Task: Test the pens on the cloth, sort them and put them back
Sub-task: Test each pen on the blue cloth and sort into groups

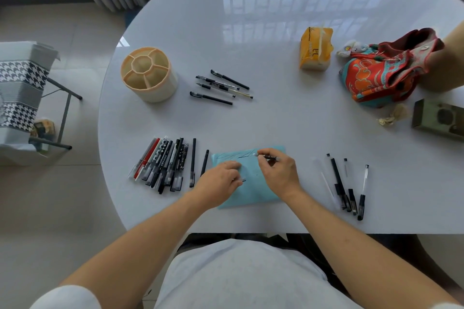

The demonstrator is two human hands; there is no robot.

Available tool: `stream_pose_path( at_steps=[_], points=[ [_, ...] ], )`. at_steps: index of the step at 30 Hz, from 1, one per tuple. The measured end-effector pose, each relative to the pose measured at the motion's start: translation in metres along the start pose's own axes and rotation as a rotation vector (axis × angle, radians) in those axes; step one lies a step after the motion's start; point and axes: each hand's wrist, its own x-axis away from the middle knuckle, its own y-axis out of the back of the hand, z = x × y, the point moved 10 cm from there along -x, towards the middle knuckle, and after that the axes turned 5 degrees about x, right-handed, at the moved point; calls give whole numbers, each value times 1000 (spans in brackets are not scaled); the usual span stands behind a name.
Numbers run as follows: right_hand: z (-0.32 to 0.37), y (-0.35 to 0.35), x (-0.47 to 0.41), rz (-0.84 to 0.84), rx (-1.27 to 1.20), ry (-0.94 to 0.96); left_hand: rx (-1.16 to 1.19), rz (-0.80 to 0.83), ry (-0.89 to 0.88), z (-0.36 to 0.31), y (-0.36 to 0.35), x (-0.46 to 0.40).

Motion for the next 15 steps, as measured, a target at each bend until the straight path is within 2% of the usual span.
stream_pose_path(
  at_steps=[6, 9, 12, 15],
  points=[
    [10, -5, -4, 17, 127, 46, -15, 17, 20, 4, -1, -1],
    [3, 8, -7, -60, 117, -3, -19, 22, 28, 5, 0, -1],
    [-9, 22, -3, -91, 5, -85, -25, 38, 36, 6, 1, -2],
    [-21, 30, 6, -97, -233, -189, 9, 43, 55, 6, 5, -5]
  ],
)
